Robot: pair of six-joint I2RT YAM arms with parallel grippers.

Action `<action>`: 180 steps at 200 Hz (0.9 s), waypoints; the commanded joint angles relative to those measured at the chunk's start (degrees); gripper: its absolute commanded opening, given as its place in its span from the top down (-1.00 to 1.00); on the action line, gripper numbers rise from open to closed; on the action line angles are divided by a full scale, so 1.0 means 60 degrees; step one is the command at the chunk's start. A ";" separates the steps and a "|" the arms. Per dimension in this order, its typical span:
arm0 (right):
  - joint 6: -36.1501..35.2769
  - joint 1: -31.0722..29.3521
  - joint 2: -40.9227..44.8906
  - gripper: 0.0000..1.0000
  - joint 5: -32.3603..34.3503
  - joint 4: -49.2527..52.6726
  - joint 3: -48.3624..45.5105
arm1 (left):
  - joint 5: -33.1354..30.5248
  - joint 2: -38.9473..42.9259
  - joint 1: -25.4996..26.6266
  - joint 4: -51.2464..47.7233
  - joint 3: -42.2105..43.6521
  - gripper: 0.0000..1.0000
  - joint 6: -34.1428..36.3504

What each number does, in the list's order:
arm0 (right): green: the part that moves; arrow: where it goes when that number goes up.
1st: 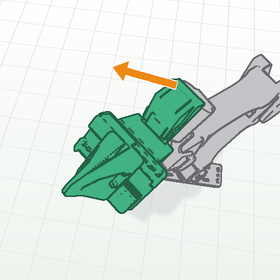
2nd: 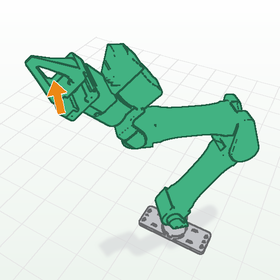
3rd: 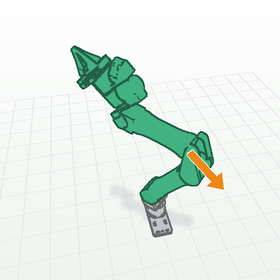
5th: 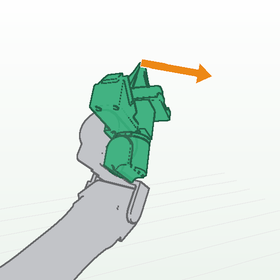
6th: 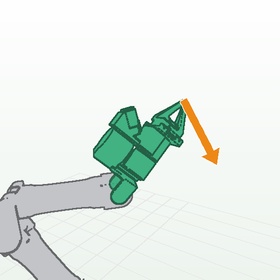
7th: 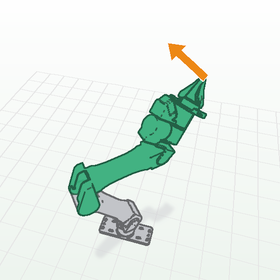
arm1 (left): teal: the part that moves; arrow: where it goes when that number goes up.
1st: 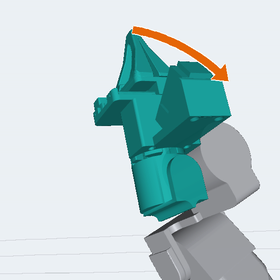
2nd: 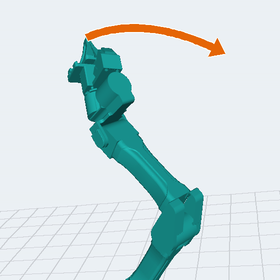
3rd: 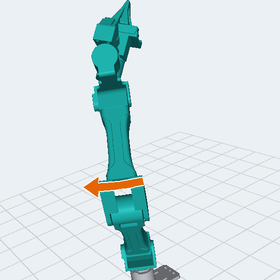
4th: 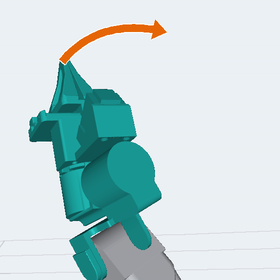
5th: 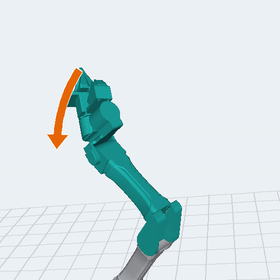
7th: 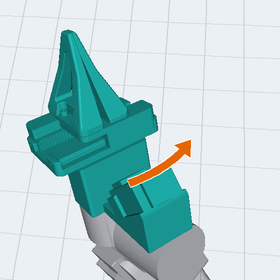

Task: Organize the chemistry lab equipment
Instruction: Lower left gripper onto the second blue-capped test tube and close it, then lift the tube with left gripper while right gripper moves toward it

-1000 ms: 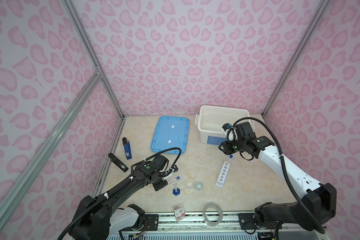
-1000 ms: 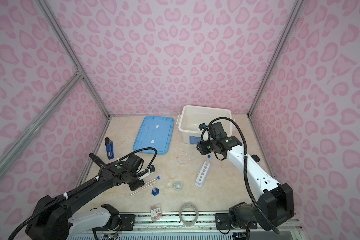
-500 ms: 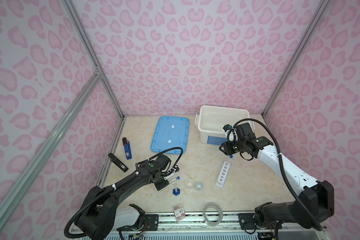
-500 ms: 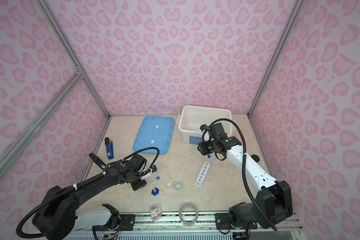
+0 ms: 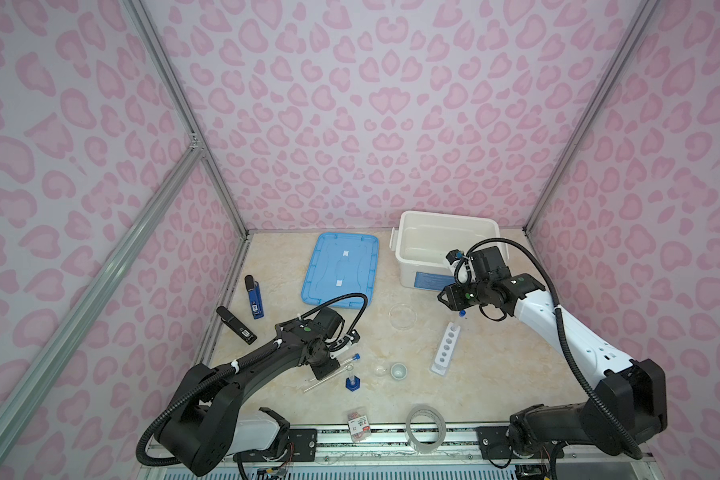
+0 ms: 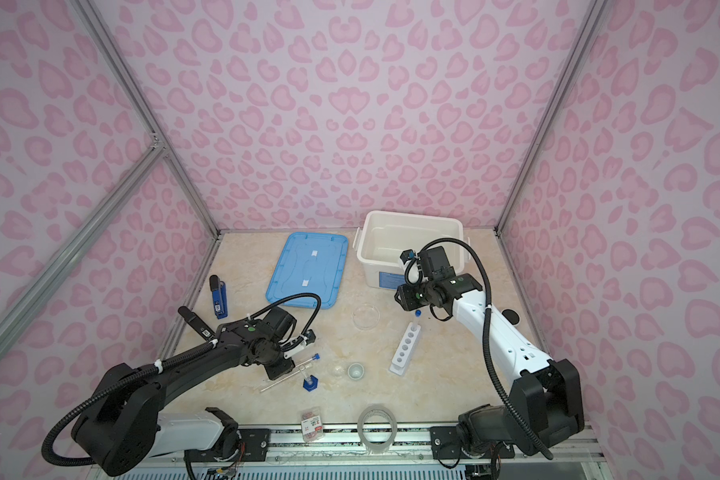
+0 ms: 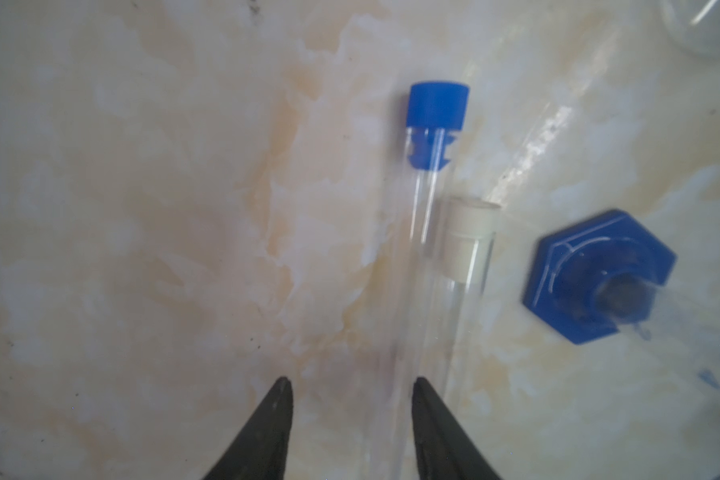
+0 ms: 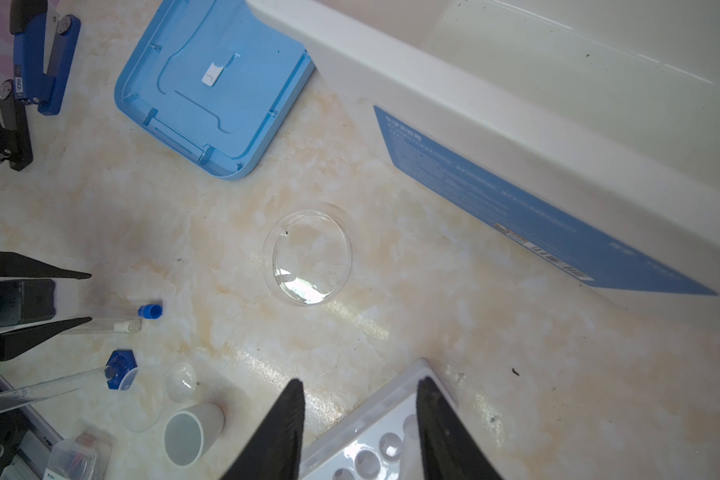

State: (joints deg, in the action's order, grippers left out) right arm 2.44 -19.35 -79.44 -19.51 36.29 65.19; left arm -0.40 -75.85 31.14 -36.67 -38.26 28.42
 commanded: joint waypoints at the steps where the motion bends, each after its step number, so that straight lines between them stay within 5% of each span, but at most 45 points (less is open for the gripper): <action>1: 0.0033 0.0017 -0.0070 0.10 -0.0037 -0.0175 -0.0055 | -0.0108 -0.0100 -0.0004 0.0149 0.0034 0.01 0.0008; 83: 0.0120 0.0163 -0.0298 0.12 -0.0172 -0.0263 -0.0049 | -0.0387 -0.0864 -0.0018 0.0399 -0.0141 0.12 -0.0019; 131: 0.0121 0.0262 -0.0368 0.12 -0.0297 -0.0305 -0.0040 | -0.0201 -0.1280 -0.0007 0.0383 -0.0333 0.55 -0.0044; 180: 0.0083 0.0336 -0.0512 0.13 -0.0484 -0.0307 0.0044 | -0.0143 -0.1202 -0.0018 0.0464 -0.0243 0.74 -0.0050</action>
State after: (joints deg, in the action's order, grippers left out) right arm 2.90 -17.50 -81.95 -21.43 35.05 65.08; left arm -0.84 -82.67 31.14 -35.00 -40.45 28.03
